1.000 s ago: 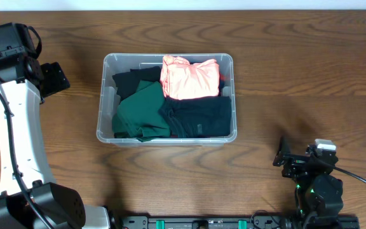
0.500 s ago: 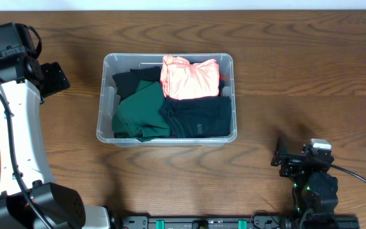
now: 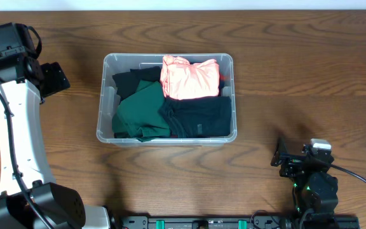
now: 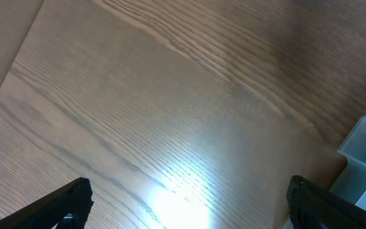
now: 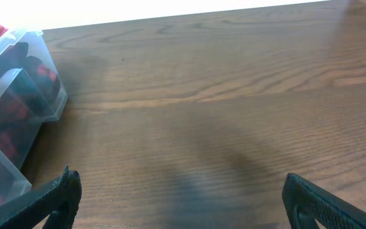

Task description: Pack container

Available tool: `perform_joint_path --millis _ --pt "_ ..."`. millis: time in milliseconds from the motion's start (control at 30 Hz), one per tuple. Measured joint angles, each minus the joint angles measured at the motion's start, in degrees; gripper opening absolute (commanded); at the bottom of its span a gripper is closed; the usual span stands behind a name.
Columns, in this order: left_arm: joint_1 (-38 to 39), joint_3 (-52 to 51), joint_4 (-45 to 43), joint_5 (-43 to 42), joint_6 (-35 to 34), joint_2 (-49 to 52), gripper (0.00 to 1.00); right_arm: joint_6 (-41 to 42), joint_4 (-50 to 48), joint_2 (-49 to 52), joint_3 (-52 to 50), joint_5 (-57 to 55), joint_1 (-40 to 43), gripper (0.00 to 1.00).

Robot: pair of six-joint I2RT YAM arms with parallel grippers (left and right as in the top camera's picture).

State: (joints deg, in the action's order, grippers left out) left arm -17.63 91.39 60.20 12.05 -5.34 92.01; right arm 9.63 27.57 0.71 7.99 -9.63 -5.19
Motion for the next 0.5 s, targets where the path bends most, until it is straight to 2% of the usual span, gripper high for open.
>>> perform_joint_path --millis 300,500 --pt "0.0 0.0 0.0 0.0 0.0 -0.8 0.98 0.0 0.0 0.0 0.0 0.0 0.0 0.99" --pt "0.8 0.0 0.1 0.0 0.0 -9.0 0.98 0.0 0.0 0.0 0.0 0.0 0.0 0.99"
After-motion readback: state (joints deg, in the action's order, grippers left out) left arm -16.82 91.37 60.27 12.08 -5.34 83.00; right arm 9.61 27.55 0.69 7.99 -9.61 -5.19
